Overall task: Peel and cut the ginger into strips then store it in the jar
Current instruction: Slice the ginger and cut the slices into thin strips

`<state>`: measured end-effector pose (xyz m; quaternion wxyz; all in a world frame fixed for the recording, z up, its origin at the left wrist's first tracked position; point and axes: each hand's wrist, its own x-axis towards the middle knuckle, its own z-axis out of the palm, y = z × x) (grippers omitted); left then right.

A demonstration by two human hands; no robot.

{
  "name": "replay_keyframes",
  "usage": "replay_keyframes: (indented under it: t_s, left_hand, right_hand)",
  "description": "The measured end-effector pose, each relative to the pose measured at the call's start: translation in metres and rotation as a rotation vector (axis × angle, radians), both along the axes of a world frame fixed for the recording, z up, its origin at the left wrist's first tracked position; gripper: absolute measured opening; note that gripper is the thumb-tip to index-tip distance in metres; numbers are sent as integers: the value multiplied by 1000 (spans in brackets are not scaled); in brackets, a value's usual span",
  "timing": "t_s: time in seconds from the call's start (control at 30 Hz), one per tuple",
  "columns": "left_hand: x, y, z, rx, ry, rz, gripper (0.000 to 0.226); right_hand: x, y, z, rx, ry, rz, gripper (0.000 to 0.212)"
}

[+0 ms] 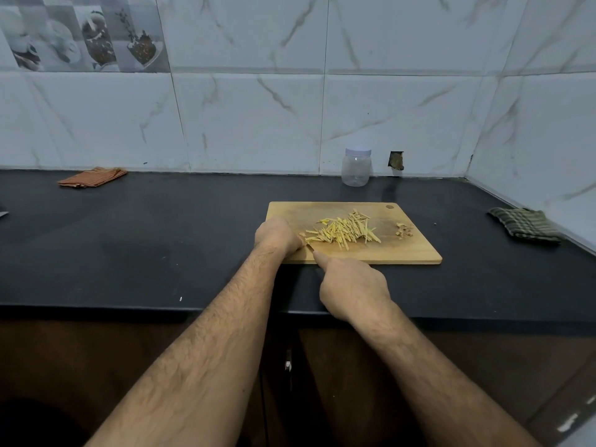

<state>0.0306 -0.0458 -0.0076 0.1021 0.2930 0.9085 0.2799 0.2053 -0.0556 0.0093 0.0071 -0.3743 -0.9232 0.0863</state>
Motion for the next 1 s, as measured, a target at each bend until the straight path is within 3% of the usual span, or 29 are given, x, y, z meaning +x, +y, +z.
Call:
replay_keyframes:
  t_s: [0.4,0.57,0.73,1.0]
  left_hand:
    - [1,-13,-2,126,-21,-57,14]
    - [-2,-15,-6,185,-22,-28,27]
    - [-1,-12,-6,197,-9,-23,13]
    - [2,10,-3,111,133,-35,14]
  right_hand:
    - [-7,-6,-3,-55,156,-8,69]
    - [-12,1,3,-59,97,21,65]
    - [-8,22,5,-41,106,-84,68]
    - [-8,26,-5,-52,194,-70,69]
